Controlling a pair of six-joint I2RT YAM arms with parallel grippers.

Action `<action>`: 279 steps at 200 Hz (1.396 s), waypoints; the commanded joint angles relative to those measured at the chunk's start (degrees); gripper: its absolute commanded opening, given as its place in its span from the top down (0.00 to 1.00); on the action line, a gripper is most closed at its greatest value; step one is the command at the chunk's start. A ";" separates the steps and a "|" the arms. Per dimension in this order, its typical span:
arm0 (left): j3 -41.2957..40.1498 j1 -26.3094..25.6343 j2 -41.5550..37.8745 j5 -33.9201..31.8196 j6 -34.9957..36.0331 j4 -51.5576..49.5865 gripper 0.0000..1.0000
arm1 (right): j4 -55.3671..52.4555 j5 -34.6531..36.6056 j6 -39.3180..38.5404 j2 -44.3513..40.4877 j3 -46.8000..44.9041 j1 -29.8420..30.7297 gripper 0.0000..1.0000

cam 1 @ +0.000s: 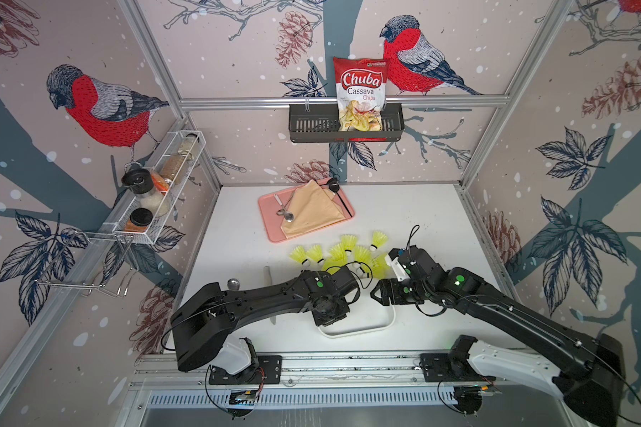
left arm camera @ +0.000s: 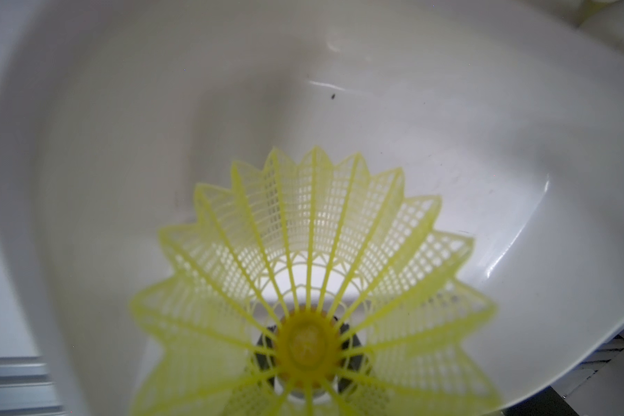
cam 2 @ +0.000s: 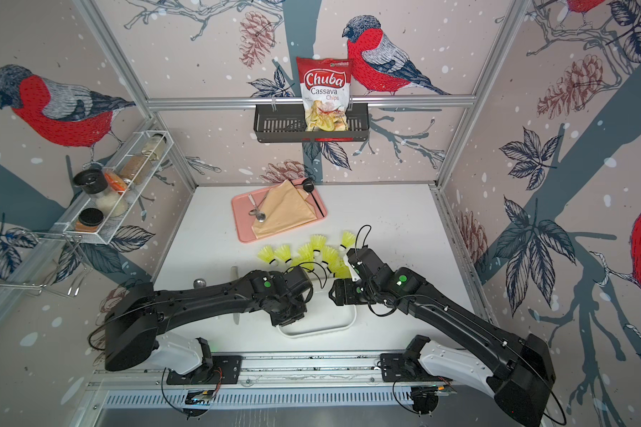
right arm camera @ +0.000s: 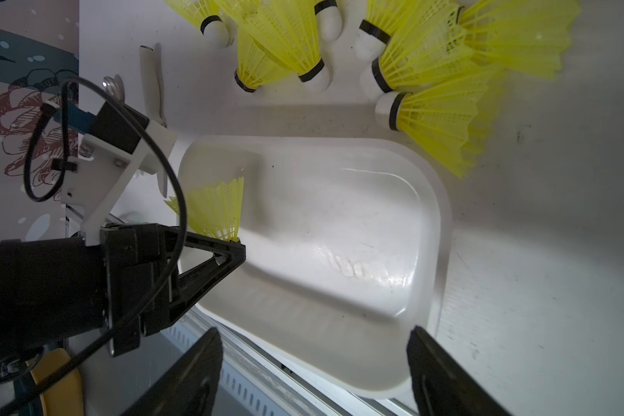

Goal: Put the shuttlecocks into the storage box
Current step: Place the shuttlecock in the storage box.

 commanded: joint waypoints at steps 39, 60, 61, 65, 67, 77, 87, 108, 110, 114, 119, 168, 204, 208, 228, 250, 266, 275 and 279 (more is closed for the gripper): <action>0.59 -0.34 3.03 0.14 -0.27 -3.67 0.81 | -1.89 0.91 -0.45 -1.02 -1.03 -1.95 0.18; 0.28 -0.32 4.60 -0.01 -0.04 -3.21 0.81 | -1.55 1.13 -0.22 -1.70 -2.16 -2.69 0.19; 0.23 -0.33 4.69 0.00 0.02 -3.12 0.81 | -1.54 1.14 -0.25 -1.72 -2.24 -2.76 0.18; 0.07 -0.35 4.95 -0.07 0.12 -2.94 0.81 | -1.58 1.15 -0.27 -1.86 -2.46 -2.95 0.19; 0.02 -0.32 5.06 -0.08 0.16 -2.83 0.81 | -1.55 1.16 -0.23 -1.89 -2.55 -3.06 0.19; 0.10 -0.34 5.75 -0.49 0.41 -3.12 0.81 | -1.47 1.07 -0.19 -2.16 -3.16 -3.56 0.19; 0.19 -0.25 6.25 -1.15 0.77 -3.33 0.81 | -1.32 0.92 -0.19 -2.37 -3.69 -4.01 0.20; 0.01 0.00 6.79 -1.96 1.16 -3.92 0.81 | -0.76 0.89 -0.24 -2.28 -4.81 -4.68 0.21; 0.01 0.01 6.79 -2.05 1.21 -3.95 0.81 | -0.66 0.89 -0.25 -2.21 -4.91 -4.74 0.21; -0.07 0.10 6.79 -2.25 1.29 -4.16 0.81 | -0.52 0.81 -0.25 -2.04 -5.09 -4.77 0.21; -0.08 0.10 6.77 -2.55 1.45 -4.40 0.81 | -0.34 0.74 -0.25 -1.86 -5.33 -4.76 0.22; -0.46 0.69 6.15 -5.01 2.07 -7.61 0.81 | 2.74 -0.76 0.23 -0.02 -7.27 -4.34 0.25; -0.78 2.40 6.09 -6.36 4.09 -8.12 0.81 | 5.31 -0.69 0.79 2.06 -8.49 -3.36 0.30; -0.78 2.59 6.08 -6.47 4.46 -8.22 0.81 | 5.74 -0.81 0.85 2.38 -8.63 -3.36 0.31; -1.08 3.43 6.07 -7.15 5.85 -8.97 0.81 | 6.71 -0.49 1.19 3.87 -8.25 -3.01 0.33; -1.96 4.64 5.66 -7.96 7.33 -9.52 0.81 | 7.40 0.09 1.63 4.49 -7.76 -2.85 0.33; -1.74 5.20 5.48 -8.97 8.32 -10.53 0.81 | 7.85 0.18 2.23 4.60 -7.76 -2.78 0.33; -1.19 5.25 5.35 -9.80 8.80 -11.27 0.80 | 7.98 0.19 2.53 4.67 -7.76 -2.66 0.33; -0.96 5.26 5.38 -10.16 8.95 -11.49 0.80 | 8.12 0.23 2.66 4.63 -7.76 -2.57 0.33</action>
